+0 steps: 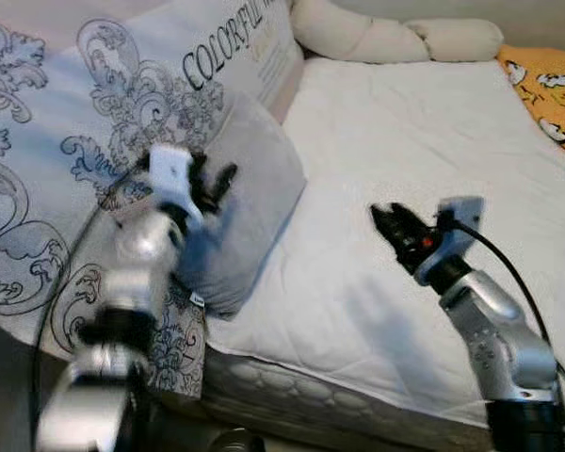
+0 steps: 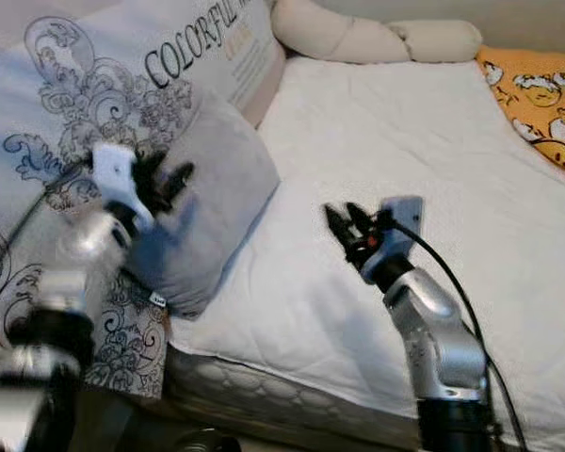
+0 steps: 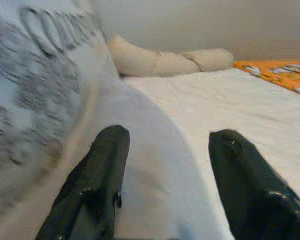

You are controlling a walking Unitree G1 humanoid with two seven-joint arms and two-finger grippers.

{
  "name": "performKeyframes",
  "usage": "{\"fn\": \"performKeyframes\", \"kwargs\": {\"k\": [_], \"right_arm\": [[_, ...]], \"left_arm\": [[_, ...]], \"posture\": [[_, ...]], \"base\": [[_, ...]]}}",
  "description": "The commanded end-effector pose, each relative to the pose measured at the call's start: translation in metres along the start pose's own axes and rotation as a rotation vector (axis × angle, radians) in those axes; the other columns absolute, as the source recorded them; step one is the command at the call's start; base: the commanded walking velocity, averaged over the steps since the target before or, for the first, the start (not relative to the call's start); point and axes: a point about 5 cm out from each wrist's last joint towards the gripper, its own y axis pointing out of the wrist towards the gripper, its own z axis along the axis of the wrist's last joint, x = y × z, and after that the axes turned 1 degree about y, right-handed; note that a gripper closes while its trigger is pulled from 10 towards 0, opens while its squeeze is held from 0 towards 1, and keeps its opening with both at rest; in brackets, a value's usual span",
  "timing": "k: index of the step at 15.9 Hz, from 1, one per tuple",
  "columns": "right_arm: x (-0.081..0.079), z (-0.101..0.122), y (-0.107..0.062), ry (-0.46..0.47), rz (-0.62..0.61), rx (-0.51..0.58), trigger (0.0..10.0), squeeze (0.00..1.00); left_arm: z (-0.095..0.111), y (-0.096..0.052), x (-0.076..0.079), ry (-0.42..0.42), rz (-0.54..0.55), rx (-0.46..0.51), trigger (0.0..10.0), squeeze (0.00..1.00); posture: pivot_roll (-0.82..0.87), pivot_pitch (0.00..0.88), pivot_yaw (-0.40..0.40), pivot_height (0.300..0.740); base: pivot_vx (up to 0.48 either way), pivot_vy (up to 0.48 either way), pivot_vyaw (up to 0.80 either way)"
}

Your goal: Clean up the room

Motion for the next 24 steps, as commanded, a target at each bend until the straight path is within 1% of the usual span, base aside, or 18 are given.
{"fn": "performKeyframes", "kwargs": {"k": [1, 2, 3, 5, 6, 8, 9, 11, 12, 13, 14, 16, 18, 20, 21, 22, 23, 24], "right_arm": [[0.008, 0.002, -0.005, -0.017, -0.107, 0.029, 10.0, 0.00], [0.008, -0.003, -0.008, -0.011, -0.129, 0.026, 10.0, 0.00], [0.005, -0.009, -0.008, -0.033, -0.134, 0.009, 10.0, 0.00], [0.001, -0.011, -0.006, -0.019, -0.133, -0.004, 10.0, 0.00], [0.000, -0.013, -0.005, -0.025, -0.131, -0.007, 10.0, 0.00], [0.000, -0.017, -0.003, -0.066, -0.164, -0.009, 10.0, 0.00], [0.004, -0.017, -0.002, -0.056, -0.211, -0.008, 10.0, 0.00], [0.008, -0.017, 0.000, -0.055, -0.244, -0.013, 10.0, 0.00], [0.008, -0.019, 0.001, -0.057, -0.251, -0.031, 10.0, 0.00], [0.007, -0.020, 0.000, -0.057, -0.240, -0.044, 10.0, 0.00], [0.008, -0.020, 0.001, -0.076, -0.249, -0.045, 10.0, 0.00], [0.009, -0.022, 0.004, -0.087, -0.242, -0.047, 10.0, 0.00], [0.007, -0.022, 0.007, -0.084, -0.238, -0.048, 10.0, 0.00], [0.005, -0.026, 0.009, -0.107, -0.225, -0.063, 10.0, 0.00], [0.007, -0.029, 0.010, -0.104, -0.243, -0.070, 10.0, 0.00], [0.008, -0.031, 0.011, -0.096, -0.264, -0.075, 10.0, 0.00], [0.011, -0.036, 0.011, -0.080, -0.283, -0.086, 10.0, 0.00], [0.011, -0.037, 0.012, -0.085, -0.280, -0.091, 10.0, 0.00]], "left_arm": [[0.003, -0.004, 0.011, -0.001, -0.023, 0.007, 10.0, 1.00], [0.000, -0.009, 0.017, -0.021, -0.017, -0.009, 10.0, 1.00], [-0.001, -0.013, 0.020, -0.030, -0.008, -0.022, 10.0, 1.00], [0.002, -0.018, 0.021, -0.027, 0.007, -0.022, 10.0, 1.00], [0.002, -0.020, 0.019, -0.026, 0.020, -0.026, 10.0, 1.00], [0.001, -0.029, 0.013, -0.023, 0.066, -0.055, 10.0, 1.00], [-0.004, -0.035, 0.010, -0.014, 0.082, -0.089, 10.0, 1.00], [-0.015, -0.046, 0.005, 0.027, 0.102, -0.139, 10.0, 1.00], [-0.020, -0.050, 0.002, 0.021, 0.131, -0.159, 10.0, 1.00], [-0.025, -0.055, -0.001, 0.035, 0.156, -0.181, 10.0, 1.00], [-0.027, -0.056, -0.003, 0.046, 0.173, -0.195, 10.0, 1.00], [-0.025, -0.058, -0.004, -0.007, 0.239, -0.193, 10.0, 1.00], [-0.022, -0.058, -0.005, 0.005, 0.248, -0.196, 10.0, 1.00], [-0.025, -0.061, -0.007, 0.018, 0.250, -0.212, 10.0, 1.00], [-0.025, -0.060, -0.010, 0.046, 0.264, -0.218, 10.0, 1.00], [-0.024, -0.059, -0.012, 0.056, 0.272, -0.218, 10.0, 1.00], [-0.023, -0.057, -0.015, 0.093, 0.282, -0.230, 10.0, 1.00], [-0.024, -0.058, -0.016, 0.110, 0.279, -0.243, 10.0, 1.00]], "posture": [[-0.03, 0.000, 0.083, 0.740], [-0.03, 0.000, 0.074, 0.740], [-0.03, 0.000, 0.073, 0.740], [-0.02, 0.000, 0.066, 0.740], [-0.01, 0.000, 0.061, 0.740], [-0.01, 0.000, 0.060, 0.740], [-0.01, 0.000, 0.054, 0.740], [0.00, 0.000, 0.032, 0.740], [-0.01, 0.000, 0.032, 0.740], [-0.01, 0.000, 0.027, 0.740], [-0.01, 0.000, 0.024, 0.740], [0.01, 0.000, 0.011, 0.740], [0.02, 0.000, 0.011, 0.740], [0.04, 0.000, -0.002, 0.740], [0.04, 0.000, -0.005, 0.740], [0.04, 0.000, -0.003, 0.740], [0.03, 0.000, 0.009, 0.740], [0.02, 0.000, 0.011, 0.740]], "base": [[0.000, 0.000, 0.00], [0.000, 0.000, 0.00], [0.000, -0.352, 0.00], [0.000, -0.414, 0.00], [0.000, -0.416, 0.00], [0.000, -0.416, 0.00], [0.000, -0.416, 0.00], [0.000, -0.414, 0.00], [0.000, -0.416, 0.00], [0.000, -0.416, 0.00], [0.000, -0.412, 0.00], [0.000, -0.414, 0.00], [0.000, -0.416, 0.00], [0.000, -0.414, 0.00], [0.000, -0.352, 0.00], [0.000, -0.356, 0.00], [0.000, -0.356, 0.00], [0.000, -0.352, 0.00]]}}
